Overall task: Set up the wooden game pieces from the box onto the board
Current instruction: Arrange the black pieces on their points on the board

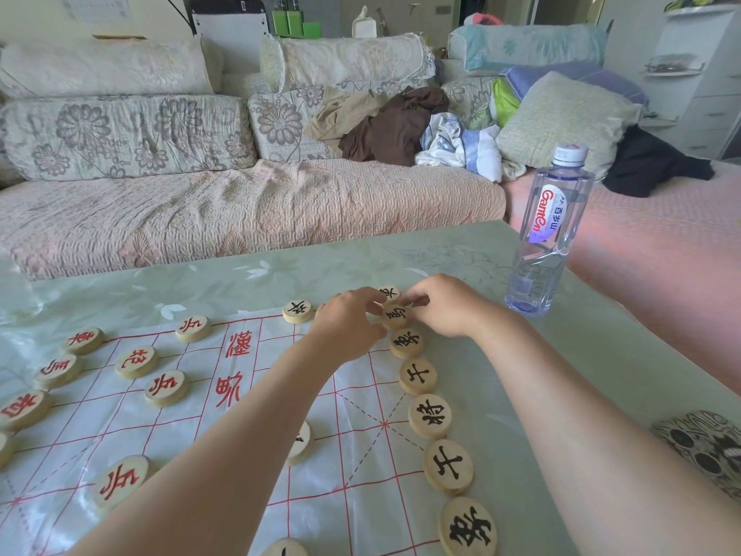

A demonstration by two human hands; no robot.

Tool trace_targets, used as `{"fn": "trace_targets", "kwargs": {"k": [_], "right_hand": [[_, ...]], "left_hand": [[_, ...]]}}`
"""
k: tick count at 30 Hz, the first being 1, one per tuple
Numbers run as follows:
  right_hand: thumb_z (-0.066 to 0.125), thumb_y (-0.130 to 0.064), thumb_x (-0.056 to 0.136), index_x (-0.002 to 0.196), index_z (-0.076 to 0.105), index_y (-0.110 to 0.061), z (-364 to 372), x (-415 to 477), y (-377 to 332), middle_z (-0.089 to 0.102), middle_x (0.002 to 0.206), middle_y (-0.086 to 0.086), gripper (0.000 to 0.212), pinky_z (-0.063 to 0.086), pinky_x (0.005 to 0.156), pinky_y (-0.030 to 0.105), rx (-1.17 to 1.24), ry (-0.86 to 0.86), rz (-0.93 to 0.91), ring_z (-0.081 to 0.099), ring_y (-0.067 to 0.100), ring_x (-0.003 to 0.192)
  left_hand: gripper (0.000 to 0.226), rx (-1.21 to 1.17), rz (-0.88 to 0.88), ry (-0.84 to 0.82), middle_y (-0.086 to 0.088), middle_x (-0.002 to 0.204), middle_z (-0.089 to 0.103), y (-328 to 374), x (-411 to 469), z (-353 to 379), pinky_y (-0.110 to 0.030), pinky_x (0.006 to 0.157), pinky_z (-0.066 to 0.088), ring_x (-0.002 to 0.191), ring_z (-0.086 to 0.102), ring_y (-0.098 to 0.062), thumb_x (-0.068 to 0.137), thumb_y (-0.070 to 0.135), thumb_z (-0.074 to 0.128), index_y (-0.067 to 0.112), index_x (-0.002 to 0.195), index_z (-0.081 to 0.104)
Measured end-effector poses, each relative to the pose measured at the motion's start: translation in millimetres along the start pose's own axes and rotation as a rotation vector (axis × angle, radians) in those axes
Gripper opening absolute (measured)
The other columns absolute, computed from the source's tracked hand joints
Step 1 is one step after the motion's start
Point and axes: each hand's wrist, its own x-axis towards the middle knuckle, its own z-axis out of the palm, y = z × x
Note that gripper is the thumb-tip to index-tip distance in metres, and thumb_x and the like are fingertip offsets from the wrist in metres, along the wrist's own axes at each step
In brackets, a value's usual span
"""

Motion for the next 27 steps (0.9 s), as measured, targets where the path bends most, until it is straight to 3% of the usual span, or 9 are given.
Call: {"fn": "trace_targets", "kwargs": {"k": [6, 12, 15, 22, 27], "right_hand": [[0.069, -0.03, 0.091, 0.115, 0.073, -0.034, -0.8, -3.0, 0.2, 0.069, 0.099, -0.008, 0.025, 0.05, 0.082, 0.028, -0.006, -0.027, 0.008, 0.063, 0.015, 0.093], [0.072, -0.03, 0.089, 0.118, 0.072, -0.03, -3.4, -6.3, -0.8, 0.068, 0.101, -0.006, 0.029, 0.049, 0.086, 0.028, 0.005, -0.019, 0.024, 0.063, 0.015, 0.096], [0.072, -0.03, 0.089, 0.121, 0.07, -0.029, -3.0, -4.6, 0.3, 0.068, 0.104, -0.006, 0.032, 0.046, 0.083, 0.026, -0.001, -0.025, 0.03, 0.062, 0.015, 0.097], [0.06, -0.019, 0.096, 0.135, 0.059, -0.024, -4.8, 4.0, 5.1, 0.065, 0.124, -0.002, 0.039, 0.043, 0.093, 0.027, 0.013, 0.077, 0.07, 0.059, 0.019, 0.113], [0.055, -0.022, 0.099, 0.136, 0.058, -0.026, -1.2, 15.3, -4.7, 0.063, 0.127, -0.005, 0.038, 0.045, 0.099, 0.032, 0.038, 0.154, 0.069, 0.059, 0.018, 0.115]], "left_hand": [[0.043, 0.045, 0.016, 0.033, 0.016, 0.107, 0.066, -0.1, -1.7, 1.7, -0.038, 0.096, 0.044, 0.103, 0.057, -0.017, 0.08, 0.042, 0.072, 0.032, 0.121, 0.062], [0.037, 0.046, 0.02, 0.062, 0.016, 0.106, 0.068, -0.4, -1.9, 5.9, -0.036, 0.095, 0.043, 0.104, 0.057, -0.017, 0.08, 0.045, 0.071, 0.036, 0.115, 0.066], [0.038, 0.062, 0.021, 0.06, 0.017, 0.107, 0.067, 0.2, -1.5, 5.6, -0.036, 0.096, 0.043, 0.106, 0.056, -0.017, 0.08, 0.044, 0.071, 0.035, 0.117, 0.065], [0.038, 0.097, 0.03, 0.115, 0.014, 0.111, 0.066, -5.9, 5.3, -11.8, -0.036, 0.098, 0.041, 0.11, 0.053, -0.017, 0.087, 0.027, 0.063, 0.032, 0.124, 0.058], [0.04, 0.168, -0.017, 0.077, 0.009, 0.127, 0.058, -8.6, 21.3, -13.4, -0.034, 0.103, 0.036, 0.123, 0.043, -0.02, 0.093, 0.028, 0.055, 0.031, 0.133, 0.052]]}}
